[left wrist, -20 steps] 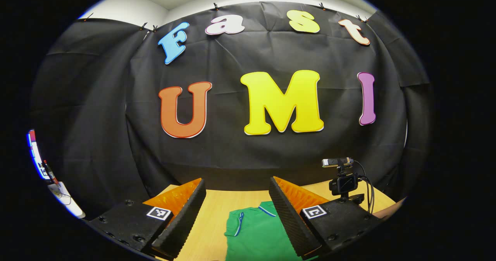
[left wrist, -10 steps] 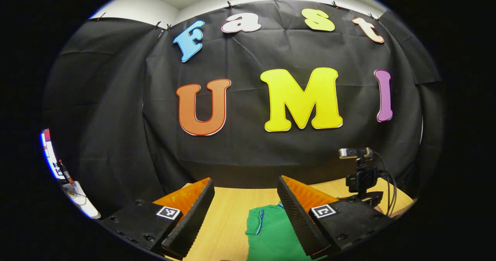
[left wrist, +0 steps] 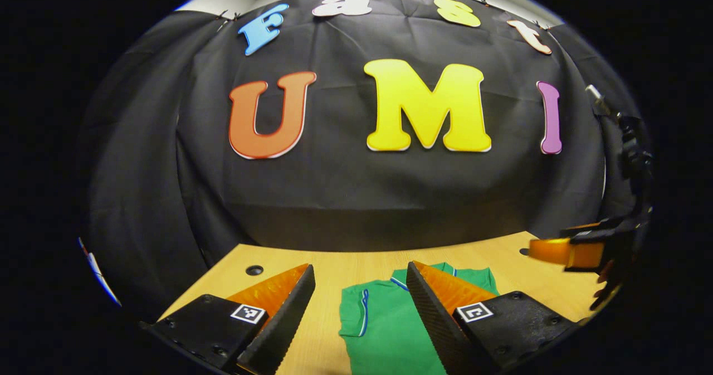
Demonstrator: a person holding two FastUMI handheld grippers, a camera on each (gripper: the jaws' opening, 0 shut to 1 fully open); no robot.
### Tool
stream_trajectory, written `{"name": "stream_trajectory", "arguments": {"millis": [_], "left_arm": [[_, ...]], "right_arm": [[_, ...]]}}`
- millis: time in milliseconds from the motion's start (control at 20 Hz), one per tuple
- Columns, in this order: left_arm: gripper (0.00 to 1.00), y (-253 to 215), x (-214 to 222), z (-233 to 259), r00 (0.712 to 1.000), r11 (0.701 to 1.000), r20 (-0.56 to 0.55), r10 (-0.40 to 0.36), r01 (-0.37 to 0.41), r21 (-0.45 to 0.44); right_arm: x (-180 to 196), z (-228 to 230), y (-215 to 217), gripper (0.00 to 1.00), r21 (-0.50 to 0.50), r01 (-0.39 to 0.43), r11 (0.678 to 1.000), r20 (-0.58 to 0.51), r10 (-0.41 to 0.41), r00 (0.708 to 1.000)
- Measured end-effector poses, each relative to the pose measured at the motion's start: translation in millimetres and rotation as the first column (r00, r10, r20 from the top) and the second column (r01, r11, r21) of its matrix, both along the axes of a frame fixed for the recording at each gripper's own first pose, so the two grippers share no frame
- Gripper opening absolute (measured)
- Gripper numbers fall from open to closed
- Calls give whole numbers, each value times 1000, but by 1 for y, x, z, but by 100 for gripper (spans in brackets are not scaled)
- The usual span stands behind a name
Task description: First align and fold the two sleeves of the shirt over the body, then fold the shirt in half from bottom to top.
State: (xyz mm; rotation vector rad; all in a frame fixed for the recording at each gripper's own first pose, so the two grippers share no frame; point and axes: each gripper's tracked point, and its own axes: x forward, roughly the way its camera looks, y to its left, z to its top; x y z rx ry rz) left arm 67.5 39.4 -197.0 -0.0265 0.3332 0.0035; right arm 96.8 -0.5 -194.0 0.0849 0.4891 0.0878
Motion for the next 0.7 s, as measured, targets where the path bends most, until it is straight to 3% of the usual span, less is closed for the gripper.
{"name": "stream_trajectory", "arguments": {"millis": [100,350,700], "left_arm": [[100,1,9,-33,998,1000,-55,-3,3,-4],[100,7,29,-119,979,1000,-203,11,-12,-6],[100,16,53,-202,953,999,-304,19,-9,33]], "right_arm": [[-20,11,-7,96,0,8,1000,-4,-8,1000],[-52,36,-35,92,-46,54,998,20,-53,998],[-80,35,-66,96,-127,106,986,3,-106,994]]}}
